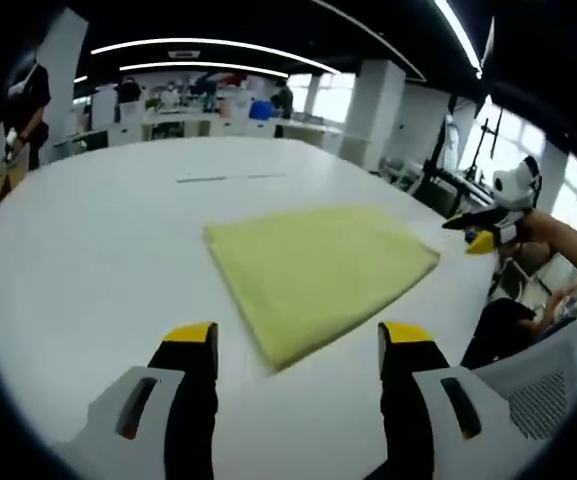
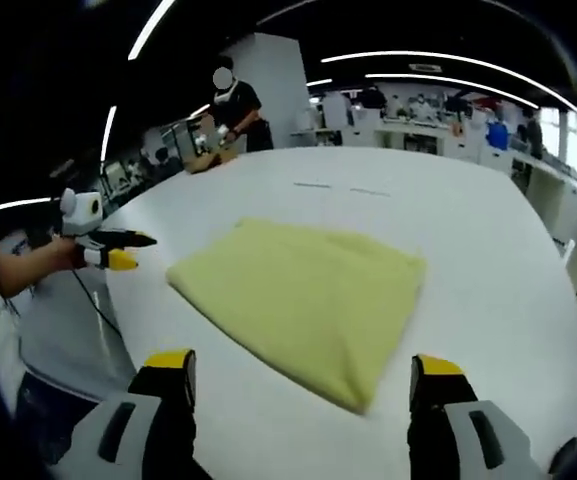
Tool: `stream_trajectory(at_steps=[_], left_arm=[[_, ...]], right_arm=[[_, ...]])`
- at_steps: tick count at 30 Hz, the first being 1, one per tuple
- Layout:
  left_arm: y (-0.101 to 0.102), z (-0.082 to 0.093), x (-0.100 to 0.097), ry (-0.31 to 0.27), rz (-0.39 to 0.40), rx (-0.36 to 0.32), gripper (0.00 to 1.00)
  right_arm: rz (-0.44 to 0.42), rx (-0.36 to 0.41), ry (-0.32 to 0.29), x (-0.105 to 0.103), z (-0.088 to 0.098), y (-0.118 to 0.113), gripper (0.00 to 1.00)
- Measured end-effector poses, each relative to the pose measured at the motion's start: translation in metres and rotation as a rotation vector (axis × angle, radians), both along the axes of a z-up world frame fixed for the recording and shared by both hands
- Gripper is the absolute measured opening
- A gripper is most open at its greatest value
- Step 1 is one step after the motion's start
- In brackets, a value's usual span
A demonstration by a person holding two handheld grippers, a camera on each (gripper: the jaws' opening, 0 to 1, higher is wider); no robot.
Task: Fold the garment on the visible template until the final outline fits inside the template.
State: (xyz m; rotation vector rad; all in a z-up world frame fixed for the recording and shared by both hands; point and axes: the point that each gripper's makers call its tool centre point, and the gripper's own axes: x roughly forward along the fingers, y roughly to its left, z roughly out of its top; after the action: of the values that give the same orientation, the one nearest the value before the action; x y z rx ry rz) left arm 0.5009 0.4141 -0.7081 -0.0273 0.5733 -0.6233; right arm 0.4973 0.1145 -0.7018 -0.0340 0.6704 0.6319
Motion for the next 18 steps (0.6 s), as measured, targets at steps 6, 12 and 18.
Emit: stream_trajectory(at_steps=[6, 12, 18], left_arm=[[-0.002, 0.016, -0.006, -0.003, 0.029, -0.026, 0.82], [-0.003, 0.025, -0.017, -0.005, 0.032, -0.021, 0.94], [-0.002, 0.036, -0.020, -0.050, 0.030, -0.015, 0.99]], right_arm=[[0.020, 0.023, -0.051, -0.006, 0.024, 0.009, 0.99], [0.013, 0.051, -0.080, -0.013, 0.037, 0.014, 0.99], [0.004, 0.068, -0.131, -0.016, 0.047, 0.020, 0.99]])
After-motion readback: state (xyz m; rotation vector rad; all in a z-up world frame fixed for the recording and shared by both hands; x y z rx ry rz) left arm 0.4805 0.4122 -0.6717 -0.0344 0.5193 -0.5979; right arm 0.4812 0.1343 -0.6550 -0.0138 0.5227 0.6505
